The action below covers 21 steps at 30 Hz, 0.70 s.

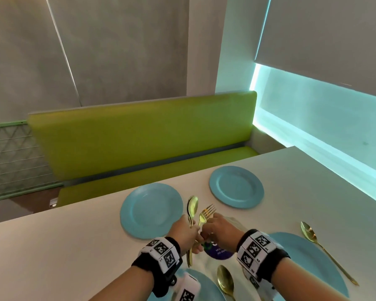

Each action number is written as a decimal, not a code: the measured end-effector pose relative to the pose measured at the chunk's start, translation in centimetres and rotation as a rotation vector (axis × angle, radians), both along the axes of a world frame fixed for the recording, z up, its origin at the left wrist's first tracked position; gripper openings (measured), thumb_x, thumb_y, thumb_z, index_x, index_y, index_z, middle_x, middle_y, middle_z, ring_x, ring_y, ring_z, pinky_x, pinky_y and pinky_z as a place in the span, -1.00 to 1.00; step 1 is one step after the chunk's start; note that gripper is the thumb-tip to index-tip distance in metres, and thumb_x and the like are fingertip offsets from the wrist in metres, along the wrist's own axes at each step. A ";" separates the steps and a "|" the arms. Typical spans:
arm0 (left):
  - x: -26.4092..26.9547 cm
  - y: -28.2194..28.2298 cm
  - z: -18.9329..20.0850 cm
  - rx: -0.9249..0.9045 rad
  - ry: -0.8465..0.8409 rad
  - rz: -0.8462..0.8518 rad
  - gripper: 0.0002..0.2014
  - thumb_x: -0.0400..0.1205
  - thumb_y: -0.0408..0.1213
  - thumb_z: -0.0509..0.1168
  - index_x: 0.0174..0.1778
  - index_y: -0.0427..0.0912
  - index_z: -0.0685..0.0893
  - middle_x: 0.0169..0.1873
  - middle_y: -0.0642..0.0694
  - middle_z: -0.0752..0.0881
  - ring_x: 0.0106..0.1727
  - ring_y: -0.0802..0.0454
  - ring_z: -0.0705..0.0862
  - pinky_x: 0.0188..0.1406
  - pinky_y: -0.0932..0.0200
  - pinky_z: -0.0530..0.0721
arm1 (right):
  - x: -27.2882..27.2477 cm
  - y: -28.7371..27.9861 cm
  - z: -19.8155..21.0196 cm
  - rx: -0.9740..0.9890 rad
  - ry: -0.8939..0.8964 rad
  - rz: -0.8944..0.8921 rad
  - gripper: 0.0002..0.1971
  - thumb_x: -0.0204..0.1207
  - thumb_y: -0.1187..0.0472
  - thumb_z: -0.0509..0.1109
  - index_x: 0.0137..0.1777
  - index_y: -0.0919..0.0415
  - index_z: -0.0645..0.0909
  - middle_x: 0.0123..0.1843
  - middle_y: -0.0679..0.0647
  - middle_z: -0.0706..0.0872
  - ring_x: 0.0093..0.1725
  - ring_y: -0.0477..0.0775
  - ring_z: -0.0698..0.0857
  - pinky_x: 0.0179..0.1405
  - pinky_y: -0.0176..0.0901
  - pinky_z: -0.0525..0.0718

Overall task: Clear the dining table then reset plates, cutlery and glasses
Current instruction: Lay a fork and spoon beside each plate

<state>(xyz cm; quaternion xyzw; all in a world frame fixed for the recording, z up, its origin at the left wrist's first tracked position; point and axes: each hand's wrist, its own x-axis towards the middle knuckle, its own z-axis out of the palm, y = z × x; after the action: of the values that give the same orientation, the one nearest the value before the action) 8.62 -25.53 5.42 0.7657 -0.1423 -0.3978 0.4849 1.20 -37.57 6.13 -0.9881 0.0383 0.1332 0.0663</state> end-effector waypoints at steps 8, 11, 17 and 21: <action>7.5 -2.2 -1.7 0.036 -0.218 0.414 -0.87 0.74 -0.29 0.03 0.09 -0.25 0.42 -0.37 -0.14 0.62 -0.50 0.01 0.54 -0.47 0.13 0.59 | 5.5 -9.1 -4.8 0.100 0.113 -0.504 -0.88 0.54 0.20 0.33 -0.10 0.07 0.71 0.12 0.09 0.74 0.11 0.13 0.72 0.14 -0.08 0.69; 9.1 -1.8 -2.0 0.026 -0.199 0.440 -0.87 0.75 -0.24 0.02 0.04 -0.21 0.42 -0.35 -0.11 0.63 -0.50 0.02 0.54 -0.57 0.17 0.55 | 8.6 -10.6 -6.3 0.119 0.145 -0.631 -0.78 0.56 0.23 0.27 0.10 0.22 0.70 0.08 0.12 0.75 0.03 0.12 0.73 0.03 -0.13 0.71; 10.9 -1.9 -2.6 0.055 -0.153 0.410 -0.87 0.75 -0.19 0.03 0.10 -0.11 0.43 -0.28 -0.06 0.67 -0.45 0.07 0.55 -0.52 0.24 0.51 | 13.5 -10.8 -8.0 0.162 0.167 -0.702 -0.75 0.56 0.28 0.25 0.15 0.37 0.63 0.12 0.18 0.73 0.17 0.20 0.71 -0.11 -0.17 0.57; 11.8 -2.6 -2.3 0.036 -0.148 0.390 -0.85 0.75 -0.20 0.03 0.13 -0.14 0.45 -0.29 -0.04 0.66 -0.43 0.08 0.55 -0.52 0.26 0.51 | 15.0 -10.2 -8.7 0.163 0.158 -0.738 -0.78 0.58 0.34 0.22 0.12 0.37 0.63 0.15 0.21 0.73 0.17 0.21 0.72 -0.08 -0.17 0.60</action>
<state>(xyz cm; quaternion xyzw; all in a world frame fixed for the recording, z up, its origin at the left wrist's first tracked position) 20.41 -28.17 3.16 0.8145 -0.0192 -0.2416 0.5271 16.17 -47.79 -2.56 -0.8861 0.3857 0.1785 0.1850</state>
